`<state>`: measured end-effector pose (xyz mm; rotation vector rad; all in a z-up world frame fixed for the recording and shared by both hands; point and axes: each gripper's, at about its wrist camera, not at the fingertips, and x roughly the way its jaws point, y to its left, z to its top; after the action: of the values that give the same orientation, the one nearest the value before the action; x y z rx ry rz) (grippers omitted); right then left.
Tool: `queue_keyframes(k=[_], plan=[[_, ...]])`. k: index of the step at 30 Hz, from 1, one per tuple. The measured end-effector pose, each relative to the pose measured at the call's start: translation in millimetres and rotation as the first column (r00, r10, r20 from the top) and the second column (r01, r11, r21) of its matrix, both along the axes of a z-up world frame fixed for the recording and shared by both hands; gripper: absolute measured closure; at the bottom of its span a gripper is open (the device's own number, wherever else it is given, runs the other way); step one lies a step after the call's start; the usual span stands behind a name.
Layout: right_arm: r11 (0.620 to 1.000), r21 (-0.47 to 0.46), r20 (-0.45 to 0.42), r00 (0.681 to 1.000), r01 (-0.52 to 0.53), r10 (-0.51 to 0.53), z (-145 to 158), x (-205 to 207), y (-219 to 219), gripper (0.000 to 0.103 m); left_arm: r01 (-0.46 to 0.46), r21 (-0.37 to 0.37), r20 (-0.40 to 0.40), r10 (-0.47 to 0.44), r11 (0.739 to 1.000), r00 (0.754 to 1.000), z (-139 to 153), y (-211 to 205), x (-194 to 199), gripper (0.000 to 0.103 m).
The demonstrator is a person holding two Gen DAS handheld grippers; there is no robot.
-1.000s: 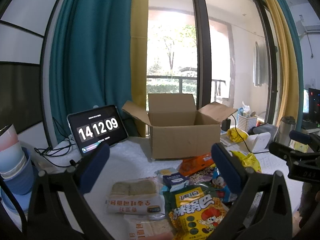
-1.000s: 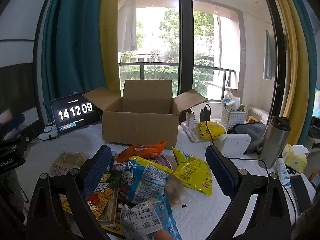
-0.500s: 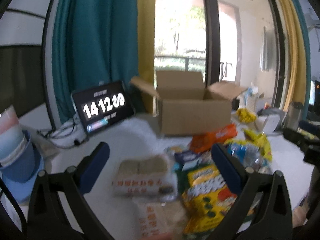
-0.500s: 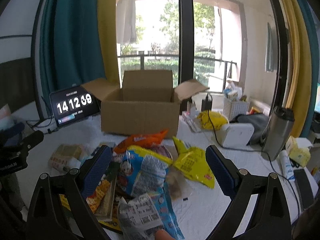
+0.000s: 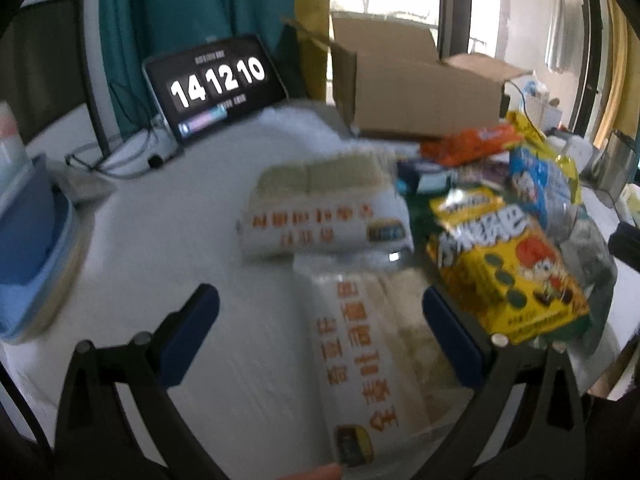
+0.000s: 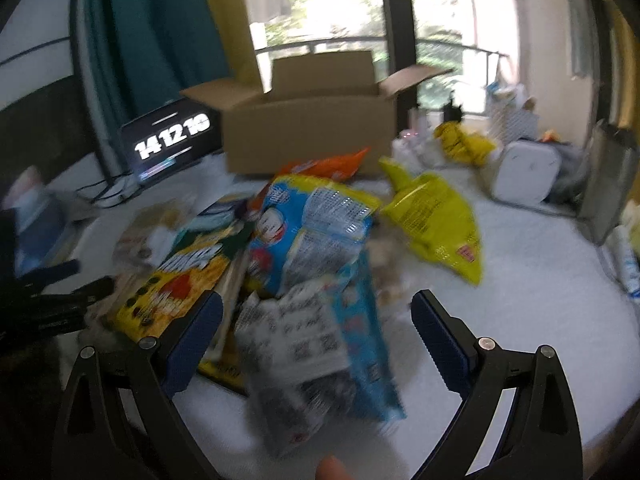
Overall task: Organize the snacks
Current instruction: 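Grasp the white-orange bread bag with the left tool while the right tool grasps the blue snack bag, then carry both bags into the cardboard box and open both tools to release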
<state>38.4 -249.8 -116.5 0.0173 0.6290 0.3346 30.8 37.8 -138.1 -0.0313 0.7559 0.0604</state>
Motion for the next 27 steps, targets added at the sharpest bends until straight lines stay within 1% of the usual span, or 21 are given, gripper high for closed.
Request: queue_keyframes(k=[1,4,6,10,12,13,14,16,17,19,21,24,26,27], plan=[[1.000,0.004,-0.013,1.000,-0.024,0.024,-4.5,-0.3,-0.1,0.006,0.009,-0.006,-0.017,-0.009,1.000,1.000,-3.7,-0.8,1.4,0.000],[0.999,-0.038,-0.043,0.999,-0.018,0.016,-17.3,0.6,3.7,0.006,0.052,-0.024,-0.076,-0.054,0.998,0.996,-12.5,-8.3,6.5,0.000],[0.998,-0.065,-0.072,0.997,-0.017,0.013,-26.7,4.0,6.1,0.006,0.071,-0.040,-0.092,-0.075,0.997,0.993,-14.9,-12.4,7.3,0.000],[0.996,-0.087,-0.104,0.995,-0.019,0.010,-39.9,7.4,10.8,0.006,0.100,-0.009,-0.099,-0.100,0.995,0.990,-13.8,-24.6,8.2,0.000],[0.996,-0.092,-0.117,0.993,-0.020,0.009,-42.6,8.3,11.5,0.010,0.121,0.020,-0.117,-0.118,0.992,0.986,-17.3,-33.0,11.9,0.000],[0.996,-0.091,-0.119,0.993,-0.022,0.011,-42.8,9.0,10.9,0.012,0.130,0.021,-0.130,-0.126,0.991,0.983,-18.5,-35.0,13.5,0.000],[0.996,-0.084,-0.118,0.993,-0.027,0.017,-42.0,9.1,8.8,0.015,0.141,0.020,-0.152,-0.137,0.990,0.979,-21.8,-37.7,16.7,0.000],[0.997,-0.072,-0.114,0.993,-0.032,0.024,-37.7,9.0,3.4,0.018,0.151,-0.002,-0.193,-0.149,0.989,0.970,-29.0,-39.3,22.4,0.001],[0.997,-0.070,-0.110,0.994,-0.030,0.023,-35.4,8.5,1.8,0.026,0.155,-0.002,-0.197,-0.153,0.988,0.968,-30.0,-40.4,23.6,0.001],[0.998,-0.056,-0.099,0.995,-0.029,0.024,-28.9,7.5,-5.5,0.027,0.163,0.005,-0.206,-0.159,0.987,0.966,-30.0,-42.6,25.0,0.003],[0.999,-0.042,-0.090,0.995,-0.034,0.030,-22.7,6.5,-11.0,0.027,0.167,0.007,-0.208,-0.162,0.986,0.965,-27.6,-43.7,24.0,0.014],[0.998,-0.013,-0.049,0.997,-0.055,0.054,-7.6,3.1,-19.4,0.027,0.161,-0.010,-0.212,-0.159,0.987,0.964,-23.4,-41.8,22.5,0.021],[0.997,0.007,-0.018,0.997,-0.071,0.071,2.9,2.9,-23.7,0.027,0.144,-0.035,-0.209,-0.148,0.989,0.967,-17.8,-36.6,20.7,0.023],[0.997,0.014,-0.003,0.997,-0.072,0.072,8.8,4.4,-26.3,0.027,0.141,-0.036,-0.205,-0.145,0.989,0.968,-13.7,-35.5,19.7,0.023]])
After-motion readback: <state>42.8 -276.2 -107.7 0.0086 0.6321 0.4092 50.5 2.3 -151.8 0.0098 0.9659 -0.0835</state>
